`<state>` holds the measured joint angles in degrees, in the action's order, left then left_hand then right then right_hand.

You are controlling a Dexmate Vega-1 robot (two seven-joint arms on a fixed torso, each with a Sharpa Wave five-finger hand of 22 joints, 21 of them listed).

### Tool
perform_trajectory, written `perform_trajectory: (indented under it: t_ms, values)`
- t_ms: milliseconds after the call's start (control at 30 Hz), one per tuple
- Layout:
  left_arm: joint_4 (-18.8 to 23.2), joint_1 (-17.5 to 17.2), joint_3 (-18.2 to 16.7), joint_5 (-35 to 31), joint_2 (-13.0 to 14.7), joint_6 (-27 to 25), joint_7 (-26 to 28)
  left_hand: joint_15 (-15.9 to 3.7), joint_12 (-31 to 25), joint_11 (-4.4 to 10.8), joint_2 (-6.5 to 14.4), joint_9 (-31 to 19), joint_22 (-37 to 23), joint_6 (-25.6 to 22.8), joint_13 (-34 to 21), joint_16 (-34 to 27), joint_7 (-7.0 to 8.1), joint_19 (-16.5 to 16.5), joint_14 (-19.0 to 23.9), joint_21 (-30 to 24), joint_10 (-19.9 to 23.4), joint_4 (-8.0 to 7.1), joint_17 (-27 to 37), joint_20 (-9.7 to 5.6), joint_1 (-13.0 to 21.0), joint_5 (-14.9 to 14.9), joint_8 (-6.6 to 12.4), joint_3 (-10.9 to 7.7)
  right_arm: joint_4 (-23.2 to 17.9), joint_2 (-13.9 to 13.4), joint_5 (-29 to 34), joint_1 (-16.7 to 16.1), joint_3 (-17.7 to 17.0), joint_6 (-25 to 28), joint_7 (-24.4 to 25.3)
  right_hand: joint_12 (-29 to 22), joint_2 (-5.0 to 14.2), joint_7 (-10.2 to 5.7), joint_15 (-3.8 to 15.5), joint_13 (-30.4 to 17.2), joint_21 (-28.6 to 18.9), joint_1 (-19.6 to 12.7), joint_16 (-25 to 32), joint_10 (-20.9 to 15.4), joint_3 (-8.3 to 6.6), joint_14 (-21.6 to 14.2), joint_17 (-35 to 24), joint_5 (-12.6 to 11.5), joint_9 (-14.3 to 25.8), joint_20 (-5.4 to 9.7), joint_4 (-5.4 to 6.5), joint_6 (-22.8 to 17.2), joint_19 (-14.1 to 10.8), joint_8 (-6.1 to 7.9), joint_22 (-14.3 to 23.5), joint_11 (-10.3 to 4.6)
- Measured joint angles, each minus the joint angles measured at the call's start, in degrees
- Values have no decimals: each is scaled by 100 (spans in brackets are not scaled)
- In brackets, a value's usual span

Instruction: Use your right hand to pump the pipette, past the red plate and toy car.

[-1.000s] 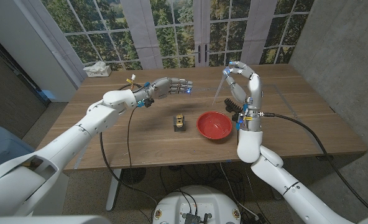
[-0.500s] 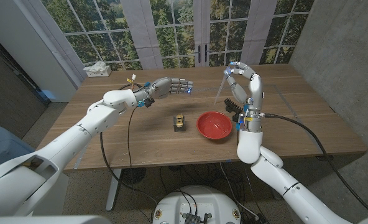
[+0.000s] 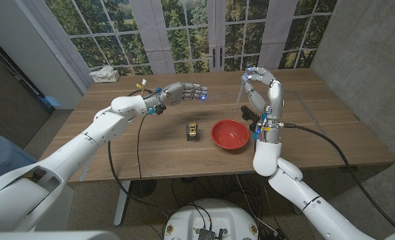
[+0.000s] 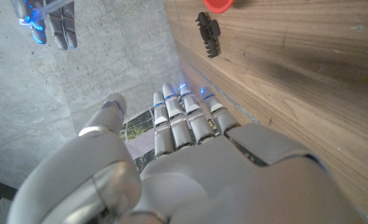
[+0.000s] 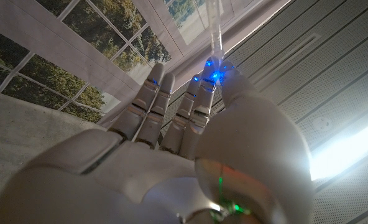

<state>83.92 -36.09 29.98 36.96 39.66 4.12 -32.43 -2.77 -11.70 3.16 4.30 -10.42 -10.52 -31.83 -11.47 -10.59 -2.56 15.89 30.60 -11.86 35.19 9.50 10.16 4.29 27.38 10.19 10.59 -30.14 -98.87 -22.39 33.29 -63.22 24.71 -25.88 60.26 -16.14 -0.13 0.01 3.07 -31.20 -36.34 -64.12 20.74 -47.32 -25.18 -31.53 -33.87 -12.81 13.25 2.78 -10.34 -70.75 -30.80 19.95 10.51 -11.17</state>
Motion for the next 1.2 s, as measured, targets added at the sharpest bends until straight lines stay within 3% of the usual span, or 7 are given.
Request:
perform_trajectory:
  t_ms: [200, 467, 1200]
  values:
    - [27, -17, -9, 0, 21, -11, 15, 0, 0, 0, 23, 0, 0, -3, 0, 0, -3, 0, 0, 0, 0, 0, 0, 0, -23, 0, 0, 0, -35, -18, 25, 10, 33, 92, 19, 0, -38, 125, 0, -28, 0, -37, -100, 0, -80, 0, 65, -116, 126, 0, 33, -57, 0, 105, -13, 0]
    - [38, -23, -17, 0, 30, -20, 24, 0, 0, 0, 23, 0, 0, -32, 0, 0, -32, 0, 0, 0, 0, -24, 0, 0, -23, 0, 0, -24, -44, -30, 47, 48, 74, 165, 68, 0, -131, 168, -24, -55, 0, -35, -170, -31, -166, -24, 109, -245, 281, 0, 24, -100, 0, 233, -12, 32]
    - [-140, 81, 0, -18, -51, 0, -8, 0, 0, 0, 0, 0, 0, -32, 0, 0, -31, 0, 0, 0, 0, 0, 0, 0, -45, 0, 0, -47, 67, -34, 80, 203, 180, 267, 268, -43, -304, 226, 11, -135, 0, -24, -281, -62, -340, -73, 169, -439, 491, -1, 55, -118, 1, 323, -12, 62]
